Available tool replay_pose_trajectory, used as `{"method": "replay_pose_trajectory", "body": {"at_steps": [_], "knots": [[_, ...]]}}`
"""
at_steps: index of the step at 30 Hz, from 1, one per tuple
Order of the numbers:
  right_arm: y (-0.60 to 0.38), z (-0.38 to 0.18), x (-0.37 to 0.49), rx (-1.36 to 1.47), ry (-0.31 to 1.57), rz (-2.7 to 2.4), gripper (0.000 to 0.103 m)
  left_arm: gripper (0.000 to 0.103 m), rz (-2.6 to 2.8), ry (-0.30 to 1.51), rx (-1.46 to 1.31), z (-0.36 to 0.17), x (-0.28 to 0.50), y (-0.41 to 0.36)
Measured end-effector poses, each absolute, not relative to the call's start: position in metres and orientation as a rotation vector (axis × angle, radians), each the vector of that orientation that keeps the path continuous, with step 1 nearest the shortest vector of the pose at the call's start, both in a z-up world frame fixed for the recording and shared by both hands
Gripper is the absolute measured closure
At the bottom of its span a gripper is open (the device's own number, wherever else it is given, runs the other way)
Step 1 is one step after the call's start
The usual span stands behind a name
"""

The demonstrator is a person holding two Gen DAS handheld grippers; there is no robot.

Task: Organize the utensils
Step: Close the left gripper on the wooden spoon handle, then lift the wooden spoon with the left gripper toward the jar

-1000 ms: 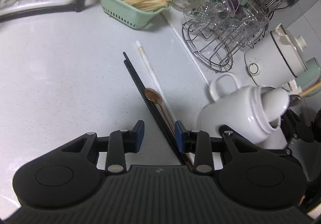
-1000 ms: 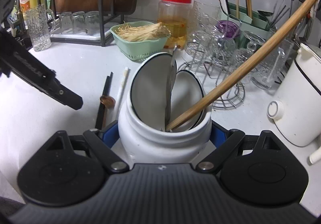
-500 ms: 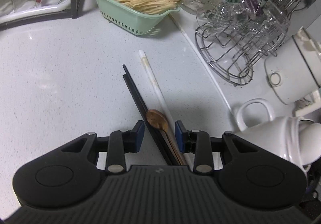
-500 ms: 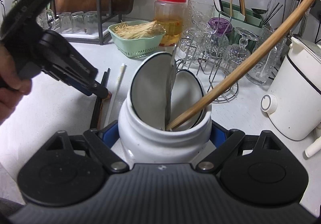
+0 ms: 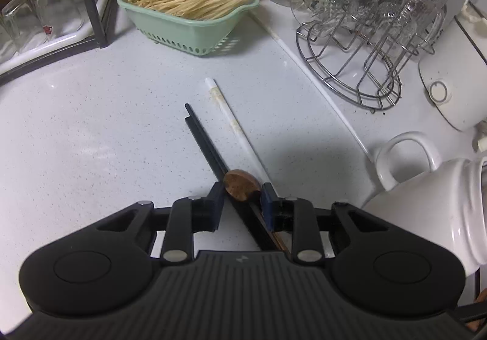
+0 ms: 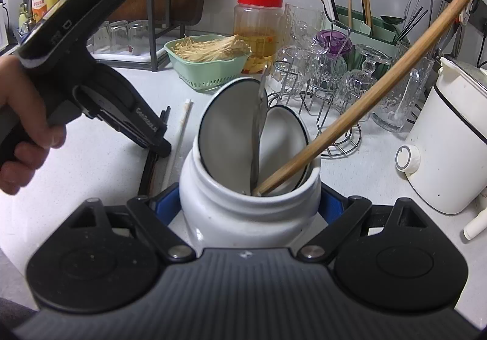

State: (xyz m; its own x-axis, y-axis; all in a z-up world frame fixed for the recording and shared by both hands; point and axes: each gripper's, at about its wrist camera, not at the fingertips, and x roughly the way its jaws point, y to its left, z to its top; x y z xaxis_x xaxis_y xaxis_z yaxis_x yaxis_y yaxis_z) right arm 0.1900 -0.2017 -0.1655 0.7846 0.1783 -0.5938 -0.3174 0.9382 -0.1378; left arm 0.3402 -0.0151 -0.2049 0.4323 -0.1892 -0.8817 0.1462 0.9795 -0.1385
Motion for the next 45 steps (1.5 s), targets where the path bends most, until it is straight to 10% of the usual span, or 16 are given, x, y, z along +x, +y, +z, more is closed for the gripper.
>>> {"method": "replay_pose_trajectory", "body": {"at_steps": [45], "knots": [[-0.196,-0.165,0.195,-0.249,0.63,0.262,0.01,0.102,-0.322,1.067,-0.182,-0.171,0.283,0.027]]}}
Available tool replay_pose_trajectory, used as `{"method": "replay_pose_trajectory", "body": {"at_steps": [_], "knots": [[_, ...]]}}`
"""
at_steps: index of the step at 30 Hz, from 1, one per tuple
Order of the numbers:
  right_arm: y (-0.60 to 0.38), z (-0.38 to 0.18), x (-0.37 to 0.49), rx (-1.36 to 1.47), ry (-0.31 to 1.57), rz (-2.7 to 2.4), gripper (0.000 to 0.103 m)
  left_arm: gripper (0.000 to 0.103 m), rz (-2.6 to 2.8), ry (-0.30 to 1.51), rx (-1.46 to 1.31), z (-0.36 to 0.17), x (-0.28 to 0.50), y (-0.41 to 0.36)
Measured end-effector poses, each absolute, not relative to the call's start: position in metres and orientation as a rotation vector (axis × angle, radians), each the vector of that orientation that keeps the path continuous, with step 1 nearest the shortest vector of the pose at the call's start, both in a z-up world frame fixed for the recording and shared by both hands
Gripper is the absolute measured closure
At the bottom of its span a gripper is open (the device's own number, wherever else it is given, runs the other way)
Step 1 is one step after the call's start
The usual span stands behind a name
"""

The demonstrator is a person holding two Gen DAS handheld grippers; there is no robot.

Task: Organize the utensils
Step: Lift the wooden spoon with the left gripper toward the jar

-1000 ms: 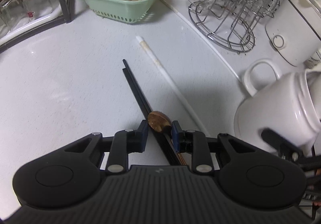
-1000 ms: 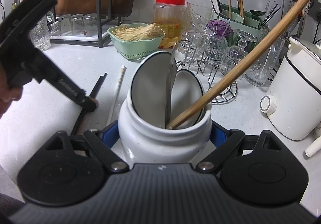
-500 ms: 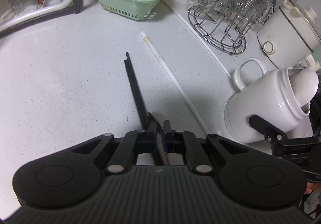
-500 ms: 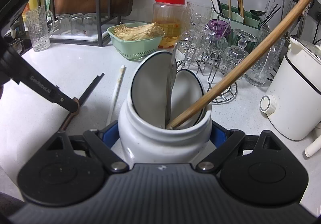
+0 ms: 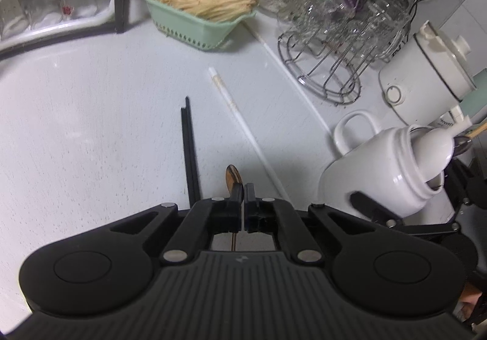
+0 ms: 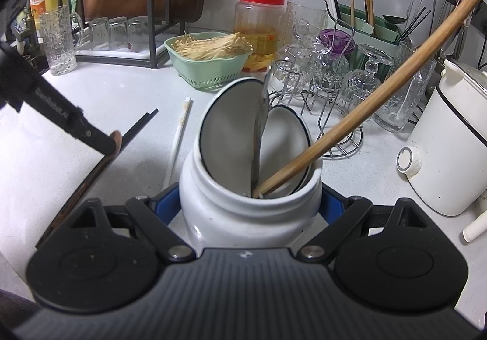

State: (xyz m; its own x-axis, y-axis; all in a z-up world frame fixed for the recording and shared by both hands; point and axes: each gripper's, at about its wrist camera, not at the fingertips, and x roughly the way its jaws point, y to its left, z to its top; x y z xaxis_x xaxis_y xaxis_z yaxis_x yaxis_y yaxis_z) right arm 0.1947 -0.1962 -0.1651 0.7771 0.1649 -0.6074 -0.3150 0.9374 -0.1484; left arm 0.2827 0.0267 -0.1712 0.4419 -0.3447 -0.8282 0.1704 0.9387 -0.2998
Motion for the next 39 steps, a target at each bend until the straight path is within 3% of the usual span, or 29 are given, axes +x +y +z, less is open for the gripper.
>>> {"method": "replay_pose_trajectory", "body": {"at_steps": [31,39], "knots": [[-0.174,-0.166,0.194,-0.256,0.616,0.282,0.01,0.102,-0.417,0.889,-0.156,-0.09,0.274,0.001],[-0.173,-0.166,0.194,-0.253,0.616,0.277,0.01,0.102,-0.475,0.783,-0.168,-0.037,0.264,-0.005]]}}
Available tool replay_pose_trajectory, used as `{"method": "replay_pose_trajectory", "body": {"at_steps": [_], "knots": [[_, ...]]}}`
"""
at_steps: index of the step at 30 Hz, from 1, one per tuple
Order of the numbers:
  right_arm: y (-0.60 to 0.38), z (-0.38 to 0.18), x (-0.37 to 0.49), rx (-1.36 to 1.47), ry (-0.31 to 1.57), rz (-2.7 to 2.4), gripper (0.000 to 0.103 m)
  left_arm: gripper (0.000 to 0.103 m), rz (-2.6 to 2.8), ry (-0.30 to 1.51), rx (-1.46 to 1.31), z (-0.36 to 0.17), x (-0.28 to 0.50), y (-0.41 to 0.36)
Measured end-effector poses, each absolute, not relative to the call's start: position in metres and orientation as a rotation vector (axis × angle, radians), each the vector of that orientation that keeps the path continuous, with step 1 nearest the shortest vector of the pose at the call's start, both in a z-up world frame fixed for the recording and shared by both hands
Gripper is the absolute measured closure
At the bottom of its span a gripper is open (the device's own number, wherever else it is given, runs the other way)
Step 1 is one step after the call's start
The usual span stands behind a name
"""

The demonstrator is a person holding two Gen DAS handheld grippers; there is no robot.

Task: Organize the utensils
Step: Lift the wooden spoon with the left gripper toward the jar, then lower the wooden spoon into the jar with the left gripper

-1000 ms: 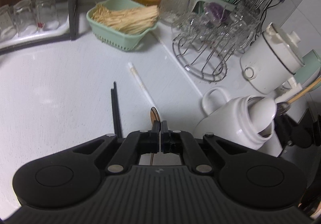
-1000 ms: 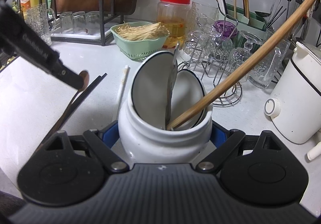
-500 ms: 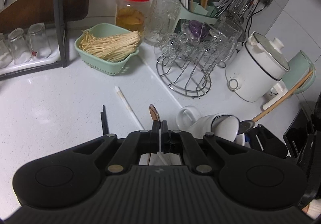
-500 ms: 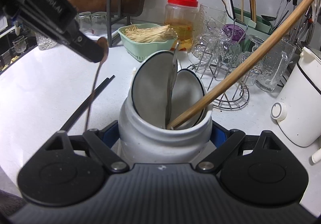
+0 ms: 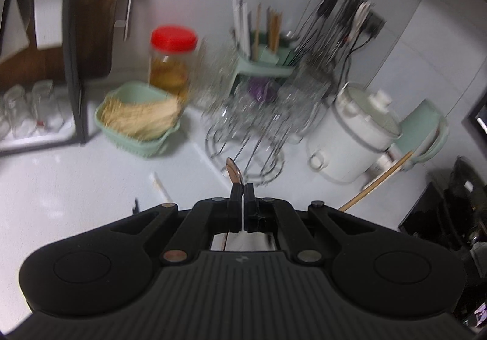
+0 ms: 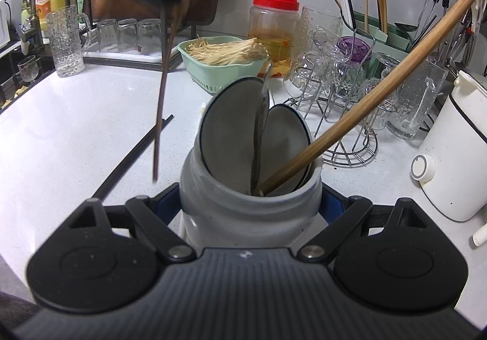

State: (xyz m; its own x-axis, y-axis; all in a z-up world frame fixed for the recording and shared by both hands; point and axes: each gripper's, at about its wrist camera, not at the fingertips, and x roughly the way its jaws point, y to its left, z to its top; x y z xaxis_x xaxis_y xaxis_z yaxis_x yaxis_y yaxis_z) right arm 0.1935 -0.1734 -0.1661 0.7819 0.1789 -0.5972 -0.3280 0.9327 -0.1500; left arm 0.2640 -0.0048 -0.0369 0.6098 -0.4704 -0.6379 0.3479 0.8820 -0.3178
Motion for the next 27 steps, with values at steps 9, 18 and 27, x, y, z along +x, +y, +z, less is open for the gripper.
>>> {"method": "replay_pose_trajectory", "body": {"at_steps": [9,18,27], "knots": [[-0.174,-0.167,0.194,-0.252,0.619,0.271,0.01,0.102,-0.566,0.649,-0.193,0.03,0.25,-0.017],[-0.172,-0.167,0.194,-0.252,0.617,0.271,0.01,0.102,-0.652,0.645,-0.177,0.035,0.249,-0.046],[-0.17,-0.167,0.194,-0.249,0.614,0.266,0.01,0.102,-0.679,0.775,-0.137,-0.01,0.253,-0.063]]}}
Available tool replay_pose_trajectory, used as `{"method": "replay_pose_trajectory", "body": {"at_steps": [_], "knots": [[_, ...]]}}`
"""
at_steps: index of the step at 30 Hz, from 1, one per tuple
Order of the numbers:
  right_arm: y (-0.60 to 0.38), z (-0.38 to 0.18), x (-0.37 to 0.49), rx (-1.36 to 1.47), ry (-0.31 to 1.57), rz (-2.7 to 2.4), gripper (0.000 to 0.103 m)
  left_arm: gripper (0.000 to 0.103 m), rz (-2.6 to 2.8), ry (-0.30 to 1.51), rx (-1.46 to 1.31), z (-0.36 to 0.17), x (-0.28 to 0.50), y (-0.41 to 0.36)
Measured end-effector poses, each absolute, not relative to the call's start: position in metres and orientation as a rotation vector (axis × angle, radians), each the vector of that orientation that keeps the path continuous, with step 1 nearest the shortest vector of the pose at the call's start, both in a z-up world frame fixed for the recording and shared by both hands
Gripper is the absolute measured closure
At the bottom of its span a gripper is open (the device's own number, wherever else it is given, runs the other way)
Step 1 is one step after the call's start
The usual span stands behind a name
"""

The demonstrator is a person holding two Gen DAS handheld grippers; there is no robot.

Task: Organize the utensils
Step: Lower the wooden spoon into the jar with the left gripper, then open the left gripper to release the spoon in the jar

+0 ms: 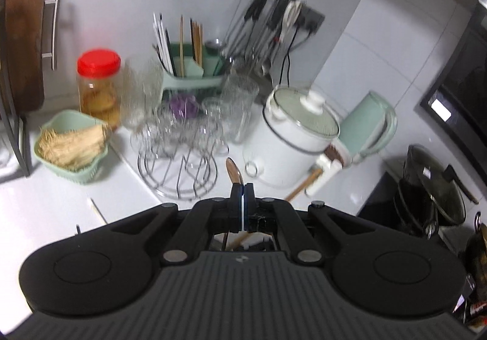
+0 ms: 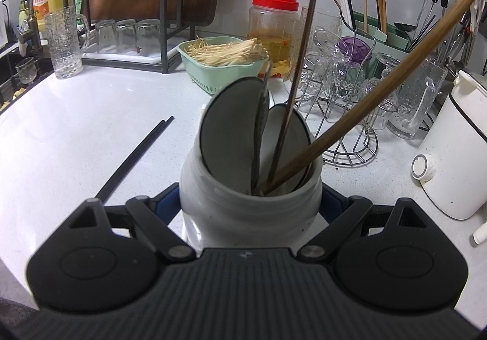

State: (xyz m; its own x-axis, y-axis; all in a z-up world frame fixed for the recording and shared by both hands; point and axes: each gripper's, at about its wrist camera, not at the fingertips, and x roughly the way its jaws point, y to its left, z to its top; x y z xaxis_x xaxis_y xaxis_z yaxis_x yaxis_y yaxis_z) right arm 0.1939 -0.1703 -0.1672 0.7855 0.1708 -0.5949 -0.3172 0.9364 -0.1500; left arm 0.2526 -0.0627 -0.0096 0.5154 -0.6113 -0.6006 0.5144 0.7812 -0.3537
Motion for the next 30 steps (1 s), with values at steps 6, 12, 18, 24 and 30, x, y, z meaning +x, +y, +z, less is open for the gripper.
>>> {"method": "replay_pose_trajectory", "body": {"at_steps": [6,12,18,24,30], "knots": [[-0.171,-0.168,0.194,-0.245,0.608,0.264,0.01,0.102,-0.688,0.865,-0.116,-0.032,0.255,-0.069],[-0.171,-0.168,0.194,-0.246,0.606,0.265,0.01,0.102,-0.692,0.954,-0.095,-0.051,0.258,-0.076],[-0.17,-0.168,0.193,-0.244,0.602,0.262,0.01,0.102,-0.686,0.985,-0.088,-0.061,0.259,-0.076],[-0.17,-0.169,0.193,-0.24,0.594,0.255,0.01,0.092,-0.657,0.955,-0.098,-0.053,0.256,-0.065],[-0.169,-0.169,0.193,-0.245,0.592,0.257,0.009,0.069,-0.598,0.899,-0.129,-0.044,0.248,-0.04]]}}
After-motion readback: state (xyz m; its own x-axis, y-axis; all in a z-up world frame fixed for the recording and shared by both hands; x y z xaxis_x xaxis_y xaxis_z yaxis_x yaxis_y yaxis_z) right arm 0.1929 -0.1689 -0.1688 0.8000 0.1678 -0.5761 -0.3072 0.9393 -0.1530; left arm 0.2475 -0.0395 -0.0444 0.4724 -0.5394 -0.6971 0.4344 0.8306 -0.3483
